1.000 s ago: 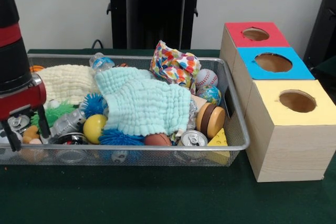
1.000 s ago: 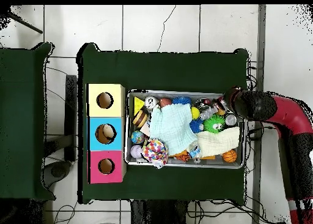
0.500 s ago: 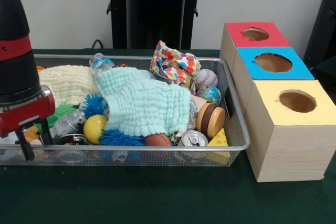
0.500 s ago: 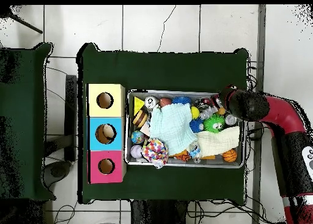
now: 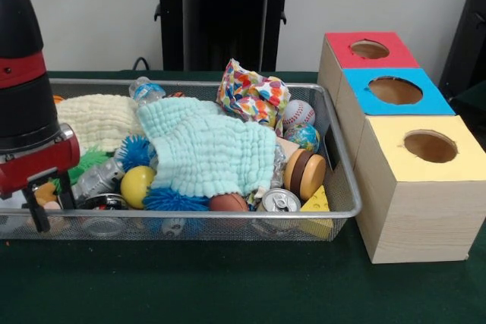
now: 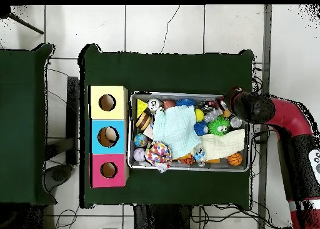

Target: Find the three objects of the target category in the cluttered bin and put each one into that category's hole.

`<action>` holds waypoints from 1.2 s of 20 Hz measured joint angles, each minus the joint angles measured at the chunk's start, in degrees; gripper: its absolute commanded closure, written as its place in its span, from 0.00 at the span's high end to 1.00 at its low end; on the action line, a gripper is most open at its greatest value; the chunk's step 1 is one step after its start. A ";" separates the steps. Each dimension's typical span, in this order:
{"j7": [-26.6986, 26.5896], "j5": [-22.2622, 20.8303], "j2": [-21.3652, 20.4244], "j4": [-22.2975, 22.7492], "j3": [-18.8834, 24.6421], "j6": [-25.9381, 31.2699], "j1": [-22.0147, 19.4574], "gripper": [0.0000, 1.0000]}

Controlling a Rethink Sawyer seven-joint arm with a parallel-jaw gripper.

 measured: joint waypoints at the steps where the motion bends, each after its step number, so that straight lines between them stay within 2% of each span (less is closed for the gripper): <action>1: 0.00 -0.06 -0.08 0.09 -0.03 -0.05 0.02 0.00; 10: 0.01 -0.60 -3.22 3.61 -0.79 -1.45 -0.49 0.00; 11: 0.02 -0.35 -4.76 5.79 -0.81 -2.69 -0.93 1.00; 14: 0.02 -0.27 -5.09 6.27 -0.83 -2.75 -1.01 1.00; 19: 0.04 0.39 -7.24 10.21 -0.88 -2.74 -1.02 1.00; 24: 0.04 0.23 -7.44 11.24 -1.00 -2.74 -0.13 1.00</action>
